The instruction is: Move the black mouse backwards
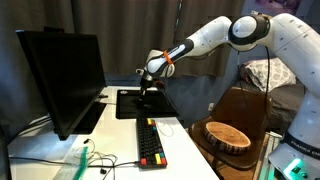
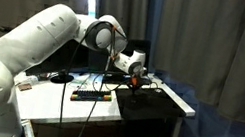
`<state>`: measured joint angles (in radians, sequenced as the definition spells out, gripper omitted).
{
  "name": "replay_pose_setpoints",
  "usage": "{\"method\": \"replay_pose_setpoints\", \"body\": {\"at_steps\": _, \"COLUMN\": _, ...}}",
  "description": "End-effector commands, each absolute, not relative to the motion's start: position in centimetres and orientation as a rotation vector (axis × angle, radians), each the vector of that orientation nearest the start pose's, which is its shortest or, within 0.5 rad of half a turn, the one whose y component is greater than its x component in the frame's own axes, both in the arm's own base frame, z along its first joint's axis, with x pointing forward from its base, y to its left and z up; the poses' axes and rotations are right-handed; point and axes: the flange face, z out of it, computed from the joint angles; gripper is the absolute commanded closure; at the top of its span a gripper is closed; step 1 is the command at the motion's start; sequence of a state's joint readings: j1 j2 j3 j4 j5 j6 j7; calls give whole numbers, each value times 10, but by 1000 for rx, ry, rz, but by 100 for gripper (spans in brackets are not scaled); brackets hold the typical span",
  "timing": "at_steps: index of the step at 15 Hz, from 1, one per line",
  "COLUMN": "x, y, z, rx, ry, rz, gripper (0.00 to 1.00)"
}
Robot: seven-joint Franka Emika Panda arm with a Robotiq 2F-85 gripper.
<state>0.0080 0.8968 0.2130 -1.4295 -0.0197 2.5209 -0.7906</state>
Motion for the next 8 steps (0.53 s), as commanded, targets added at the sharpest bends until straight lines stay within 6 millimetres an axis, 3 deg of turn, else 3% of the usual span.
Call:
{"method": "replay_pose_setpoints", "body": {"at_steps": 1, "x": 727, "y": 133, "z": 216, "rx": -2730, "ry": -1382, "rz": -399, "gripper": 100}}
{"method": "replay_pose_setpoints", "body": {"at_steps": 5, "x": 720, "y": 133, "z": 245, "rx": -2729, "ry": -1390, "rz": -413, "gripper": 100}}
{"method": "replay_pose_setpoints", "body": {"at_steps": 8, "x": 703, "y": 132, "z": 259, "rx": -2735, "ry": -1398, "rz": -358, "gripper": 100}}
